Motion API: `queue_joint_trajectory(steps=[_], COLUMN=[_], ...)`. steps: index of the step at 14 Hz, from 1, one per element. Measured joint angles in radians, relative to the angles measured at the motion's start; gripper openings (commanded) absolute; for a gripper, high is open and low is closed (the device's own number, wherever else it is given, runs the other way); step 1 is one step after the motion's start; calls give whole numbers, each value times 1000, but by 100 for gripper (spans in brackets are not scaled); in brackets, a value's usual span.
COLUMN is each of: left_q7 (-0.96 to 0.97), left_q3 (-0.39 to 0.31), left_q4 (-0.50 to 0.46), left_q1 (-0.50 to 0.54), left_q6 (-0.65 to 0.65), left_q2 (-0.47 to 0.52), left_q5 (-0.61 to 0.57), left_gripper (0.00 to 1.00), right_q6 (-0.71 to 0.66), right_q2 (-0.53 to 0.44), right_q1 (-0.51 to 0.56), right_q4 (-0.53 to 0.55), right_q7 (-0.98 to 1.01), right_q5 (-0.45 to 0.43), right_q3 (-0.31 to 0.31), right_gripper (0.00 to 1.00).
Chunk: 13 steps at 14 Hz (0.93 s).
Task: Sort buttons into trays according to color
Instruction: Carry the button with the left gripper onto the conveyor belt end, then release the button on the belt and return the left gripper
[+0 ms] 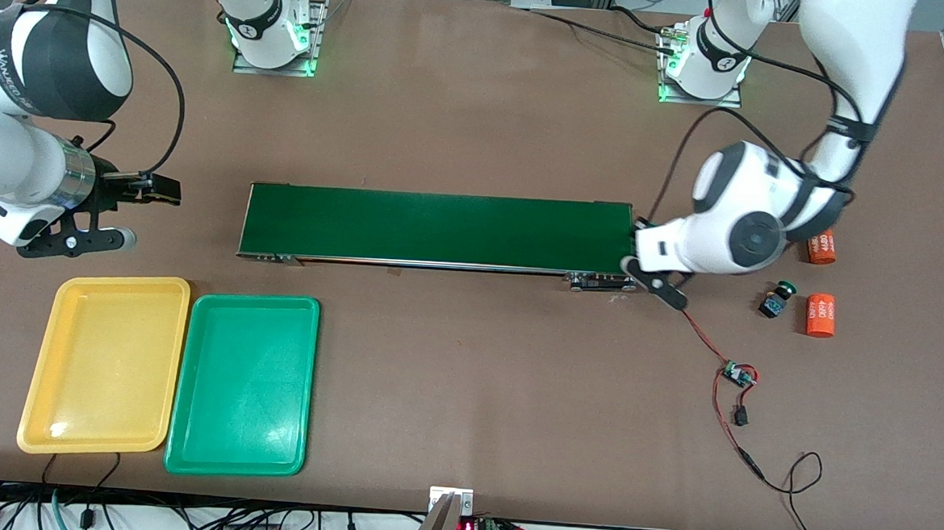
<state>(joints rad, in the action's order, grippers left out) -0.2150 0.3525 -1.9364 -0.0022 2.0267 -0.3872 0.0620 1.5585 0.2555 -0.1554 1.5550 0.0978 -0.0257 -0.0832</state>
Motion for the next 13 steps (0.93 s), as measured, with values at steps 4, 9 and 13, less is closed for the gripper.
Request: queue_joint_trajectory(steps=[4, 9, 13], left_q7=[155, 294, 301], left_q3=[59, 89, 92], left_q4=[-96, -160, -147], left_q1=[-8, -9, -7], left_q6=[140, 242, 266], left_q2=[2, 13, 30], left_q5=[0, 1, 1], left_gripper=[0, 100, 100], right_q6=[2, 5, 7], right_q2=[0, 0, 0], right_q1=[-15, -17, -19], right_q4=[-3, -9, -10], right_q7=[0, 0, 0], right_q5=[0, 0, 0], right_q3=[0, 0, 0], right_gripper=[100, 100, 100])
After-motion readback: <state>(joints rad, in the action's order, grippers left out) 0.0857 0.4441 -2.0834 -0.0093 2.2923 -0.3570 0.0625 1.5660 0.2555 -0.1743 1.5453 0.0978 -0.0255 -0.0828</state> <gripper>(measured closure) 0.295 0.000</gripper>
